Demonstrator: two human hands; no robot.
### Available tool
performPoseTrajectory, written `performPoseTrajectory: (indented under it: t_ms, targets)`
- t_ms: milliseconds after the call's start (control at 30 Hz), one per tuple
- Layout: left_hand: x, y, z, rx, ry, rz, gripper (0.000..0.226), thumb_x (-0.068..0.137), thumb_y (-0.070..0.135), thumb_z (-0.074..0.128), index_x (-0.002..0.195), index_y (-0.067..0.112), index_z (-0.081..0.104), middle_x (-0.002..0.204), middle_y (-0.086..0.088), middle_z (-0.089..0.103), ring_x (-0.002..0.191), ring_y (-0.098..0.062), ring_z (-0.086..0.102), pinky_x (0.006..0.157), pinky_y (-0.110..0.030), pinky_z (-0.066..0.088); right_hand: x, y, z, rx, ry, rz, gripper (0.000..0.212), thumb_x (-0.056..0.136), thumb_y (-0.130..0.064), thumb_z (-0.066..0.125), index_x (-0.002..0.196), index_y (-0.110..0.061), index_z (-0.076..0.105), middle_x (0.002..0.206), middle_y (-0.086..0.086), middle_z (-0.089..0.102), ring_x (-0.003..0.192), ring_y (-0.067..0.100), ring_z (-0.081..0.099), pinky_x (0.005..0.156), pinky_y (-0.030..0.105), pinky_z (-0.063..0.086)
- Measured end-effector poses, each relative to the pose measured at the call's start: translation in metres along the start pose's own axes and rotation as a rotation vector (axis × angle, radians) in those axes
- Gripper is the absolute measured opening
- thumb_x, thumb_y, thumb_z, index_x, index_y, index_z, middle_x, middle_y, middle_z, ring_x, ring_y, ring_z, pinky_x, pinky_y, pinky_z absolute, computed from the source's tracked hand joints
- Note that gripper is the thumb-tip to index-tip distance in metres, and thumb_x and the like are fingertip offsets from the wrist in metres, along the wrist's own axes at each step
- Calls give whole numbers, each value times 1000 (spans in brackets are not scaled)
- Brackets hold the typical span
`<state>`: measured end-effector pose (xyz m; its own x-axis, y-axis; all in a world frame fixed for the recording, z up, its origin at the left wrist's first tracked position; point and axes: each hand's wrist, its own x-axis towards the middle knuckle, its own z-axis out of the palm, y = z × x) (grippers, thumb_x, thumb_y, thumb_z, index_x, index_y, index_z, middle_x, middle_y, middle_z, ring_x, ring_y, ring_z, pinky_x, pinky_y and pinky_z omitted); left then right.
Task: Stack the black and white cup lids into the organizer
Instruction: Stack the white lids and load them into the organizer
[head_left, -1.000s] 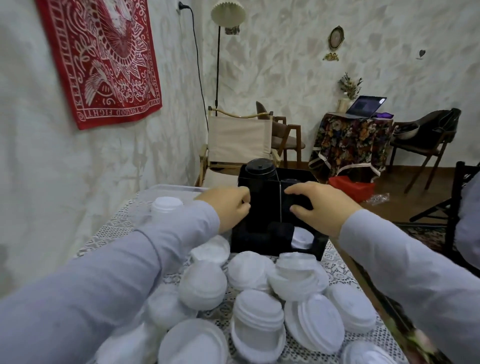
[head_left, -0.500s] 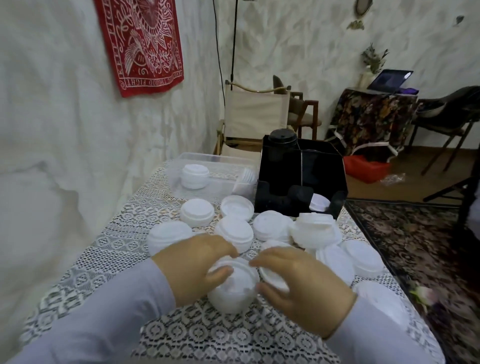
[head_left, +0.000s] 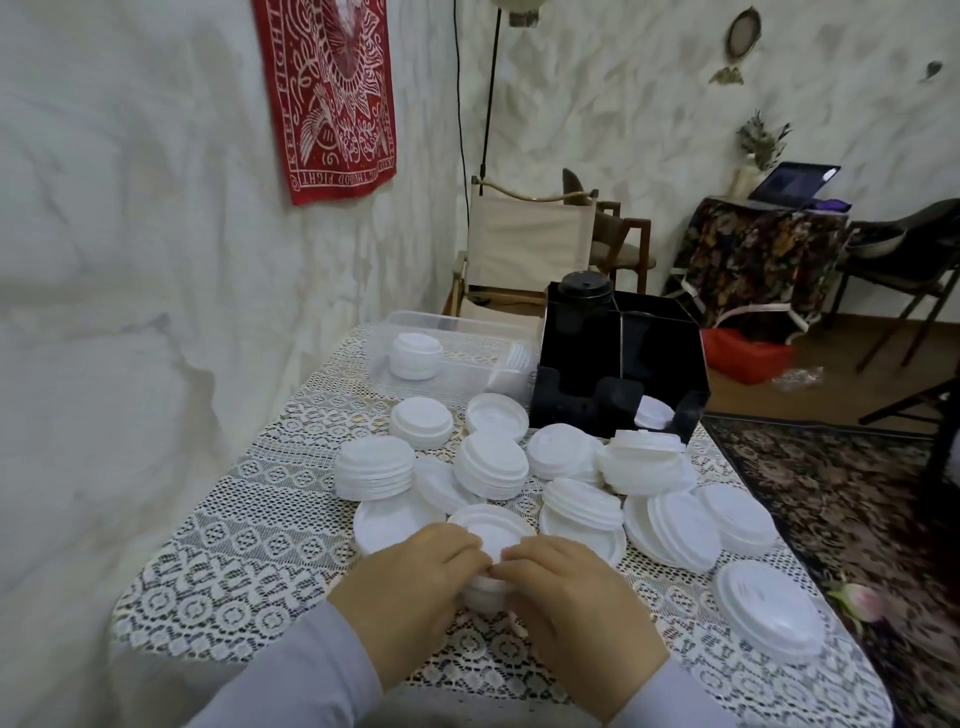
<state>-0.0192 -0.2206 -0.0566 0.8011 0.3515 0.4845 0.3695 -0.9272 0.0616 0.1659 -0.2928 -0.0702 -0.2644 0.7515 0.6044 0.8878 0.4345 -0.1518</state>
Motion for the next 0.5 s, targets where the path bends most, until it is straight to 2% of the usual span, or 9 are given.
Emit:
performPoseTrajectory:
  t_ms: [167,233,300,367,400,467,500]
  targets:
    - [-1,-2,4,12,55,41,29,71,19,42,98,27,49,97,8,64,96,-4,50,70,-18,52,-2,0,1,-34,22,-15,18,77,-21,59,92,-29,53,88,-13,65,82,12,63,65,25,53]
    - [-2,-3,7,8,67,51,32,69,13,59,97,26,51,97,8,64,95,-5,53,67,-19,53,-3,1,2,-56,32,-27,32,66,-13,73,89,-28,55,88,-12,66,82,12,64,66,25,54]
    - [-3,-6,10,10,35,33,50,55,9,80,95,25,54,97,8,63,93,-6,54,60,-20,53,-3,2,3,-84,21,-17,45,54,-7,83,87,-27,58,88,-12,67,82,12,65,67,22,53]
    - [-2,-7,11,21,8,15,59,44,10,87,93,25,57,97,8,62,92,-6,52,55,-21,53,0,3,3,-116,29,-18,43,50,-7,86,83,-25,64,88,-12,69,82,12,66,67,21,53]
    - [-1,-7,12,33,4,10,60,41,11,88,91,24,59,96,8,62,91,-7,53,53,-21,53,1,5,3,-126,50,-24,36,54,-8,83,81,-24,66,88,-12,69,82,12,66,67,22,53]
    - [5,-6,13,52,19,0,56,38,10,88,86,23,64,94,8,63,88,-8,57,52,-20,52,3,8,4,-155,79,-24,15,70,-15,65,81,-24,67,89,-12,69,84,12,66,69,21,52]
    - [8,-7,15,58,35,-4,52,39,8,87,84,22,66,92,7,64,86,-8,59,50,-20,51,3,10,3,-174,79,-10,15,73,-19,55,81,-25,67,89,-13,68,85,11,65,70,22,51]
